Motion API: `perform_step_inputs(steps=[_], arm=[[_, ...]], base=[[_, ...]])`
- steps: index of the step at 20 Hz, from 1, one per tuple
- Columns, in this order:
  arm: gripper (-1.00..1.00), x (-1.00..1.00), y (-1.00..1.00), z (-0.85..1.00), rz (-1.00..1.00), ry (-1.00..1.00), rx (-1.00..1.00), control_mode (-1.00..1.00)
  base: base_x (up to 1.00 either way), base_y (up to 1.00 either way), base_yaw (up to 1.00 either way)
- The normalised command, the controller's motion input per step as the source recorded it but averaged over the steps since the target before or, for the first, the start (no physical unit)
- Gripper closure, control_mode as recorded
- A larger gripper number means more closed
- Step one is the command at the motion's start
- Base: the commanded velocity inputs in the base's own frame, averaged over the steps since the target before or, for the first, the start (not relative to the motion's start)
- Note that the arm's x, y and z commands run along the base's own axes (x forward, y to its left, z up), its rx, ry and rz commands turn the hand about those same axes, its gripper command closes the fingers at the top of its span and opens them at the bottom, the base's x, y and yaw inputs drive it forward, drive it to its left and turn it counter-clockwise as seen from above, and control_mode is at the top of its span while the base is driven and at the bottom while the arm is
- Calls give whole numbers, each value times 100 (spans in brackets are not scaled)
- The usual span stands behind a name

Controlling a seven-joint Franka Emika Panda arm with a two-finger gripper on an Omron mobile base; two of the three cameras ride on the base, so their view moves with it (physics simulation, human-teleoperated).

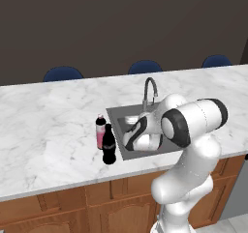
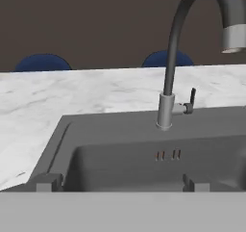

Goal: Place the large bottle from the dining counter next to the other large bottle outside the sink, and place the small bottle from the dining counter next to the other small bottle inside the sink.

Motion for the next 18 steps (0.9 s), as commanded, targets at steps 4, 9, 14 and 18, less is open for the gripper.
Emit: perform_step_inputs(steps=[4,9,14,18], arm=[[-100,-74,0,51,0,-27,-1,-100],[-100,-56,0,55,0,-24,0,-100],[-100,-38,0,63,0,-21,0,-100],[-100,-28,0,52,0,-15,1,-100]], base=[[0,0,0],[0,0,0],[0,0,0],[0,0,0]])
